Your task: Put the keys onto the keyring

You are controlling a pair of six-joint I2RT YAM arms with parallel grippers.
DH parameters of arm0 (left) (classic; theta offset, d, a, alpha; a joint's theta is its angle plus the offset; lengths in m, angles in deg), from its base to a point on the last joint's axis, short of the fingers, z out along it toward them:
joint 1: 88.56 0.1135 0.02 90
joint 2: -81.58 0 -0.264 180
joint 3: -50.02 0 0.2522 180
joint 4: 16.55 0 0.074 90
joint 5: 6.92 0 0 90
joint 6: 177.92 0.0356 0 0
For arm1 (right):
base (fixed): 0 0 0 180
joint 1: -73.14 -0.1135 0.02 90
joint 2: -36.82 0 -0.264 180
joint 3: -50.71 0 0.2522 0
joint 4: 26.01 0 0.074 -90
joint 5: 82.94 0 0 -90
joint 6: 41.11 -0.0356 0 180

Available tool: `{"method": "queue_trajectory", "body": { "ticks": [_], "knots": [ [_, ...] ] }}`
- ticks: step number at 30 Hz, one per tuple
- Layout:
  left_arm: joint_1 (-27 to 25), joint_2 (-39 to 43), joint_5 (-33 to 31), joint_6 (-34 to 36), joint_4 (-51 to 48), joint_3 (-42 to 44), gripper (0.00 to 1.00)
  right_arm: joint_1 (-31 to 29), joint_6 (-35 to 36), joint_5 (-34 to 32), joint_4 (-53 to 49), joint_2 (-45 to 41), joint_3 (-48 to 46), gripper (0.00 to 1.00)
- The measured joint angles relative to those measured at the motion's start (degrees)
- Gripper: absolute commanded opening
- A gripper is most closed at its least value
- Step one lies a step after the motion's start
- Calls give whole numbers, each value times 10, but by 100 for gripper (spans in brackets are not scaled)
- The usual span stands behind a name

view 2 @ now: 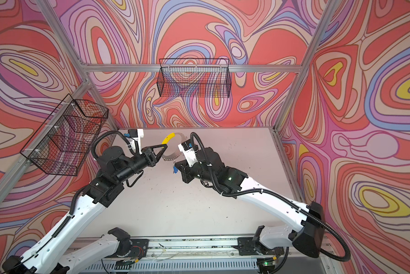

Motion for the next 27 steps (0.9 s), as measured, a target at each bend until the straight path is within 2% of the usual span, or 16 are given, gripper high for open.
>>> {"method": "queue_trajectory", "body": {
  "ticks": [16, 27],
  "knots": [
    [0, 11, 0, 2, 4, 7, 0, 1, -11, -18, -4, 1, 0, 0],
    [0, 14, 1, 1, 11, 7, 0, 8, -22, 4, 7, 1, -2, 0]
  ]
}}
